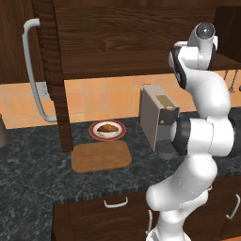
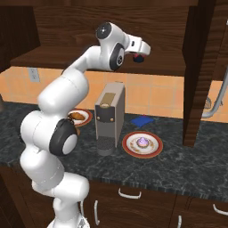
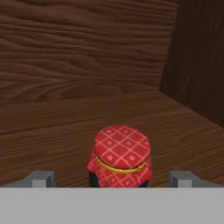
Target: From the different types of pastries on the counter, select a croissant and place it on the cutting board. Then retrieve a jar of jam from the cabinet and place it alongside the croissant on the cutting board.
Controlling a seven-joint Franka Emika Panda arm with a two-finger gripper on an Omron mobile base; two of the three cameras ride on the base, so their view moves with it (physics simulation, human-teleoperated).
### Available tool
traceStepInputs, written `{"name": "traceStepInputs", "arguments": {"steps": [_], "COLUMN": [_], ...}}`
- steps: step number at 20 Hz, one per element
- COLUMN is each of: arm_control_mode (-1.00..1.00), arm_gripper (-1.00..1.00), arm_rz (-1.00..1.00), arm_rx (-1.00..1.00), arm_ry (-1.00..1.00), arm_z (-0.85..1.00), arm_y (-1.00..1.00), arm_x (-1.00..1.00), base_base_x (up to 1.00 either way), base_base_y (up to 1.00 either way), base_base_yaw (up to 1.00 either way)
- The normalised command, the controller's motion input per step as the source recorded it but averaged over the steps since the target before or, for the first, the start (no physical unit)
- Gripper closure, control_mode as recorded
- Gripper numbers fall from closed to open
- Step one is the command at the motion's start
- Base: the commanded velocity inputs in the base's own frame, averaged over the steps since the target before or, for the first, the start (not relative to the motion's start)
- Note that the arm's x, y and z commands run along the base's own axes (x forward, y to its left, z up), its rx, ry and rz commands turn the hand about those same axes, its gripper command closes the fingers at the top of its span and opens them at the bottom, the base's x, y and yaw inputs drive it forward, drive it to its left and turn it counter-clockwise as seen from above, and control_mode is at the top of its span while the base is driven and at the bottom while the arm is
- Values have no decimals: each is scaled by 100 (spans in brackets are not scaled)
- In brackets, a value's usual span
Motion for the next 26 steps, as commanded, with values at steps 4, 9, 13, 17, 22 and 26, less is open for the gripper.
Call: {"name": "traceStepInputs", "arguments": {"steps": [4, 9, 13, 17, 22, 26], "arm_control_mode": [-100, -100, -100, -100, -100, -100], "arm_gripper": [-100, -100, 100, 100, 100, 100], "arm_rz": [7, 5, 4, 0, 10, 10], "arm_rx": [4, 2, 2, 0, -2, 0], "arm_ry": [3, 0, 0, 0, -1, -4], "arm_z": [0, 0, 0, 0, 37, 29], "arm_y": [-34, -34, -38, 0, 4, 0], "arm_x": [33, 2, 0, 0, -22, -18], "base_base_x": [0, 0, 0, 0, 0, 0], "base_base_y": [0, 0, 0, 0, 0, 0], "base_base_yaw": [0, 0, 0, 0, 0, 0]}}
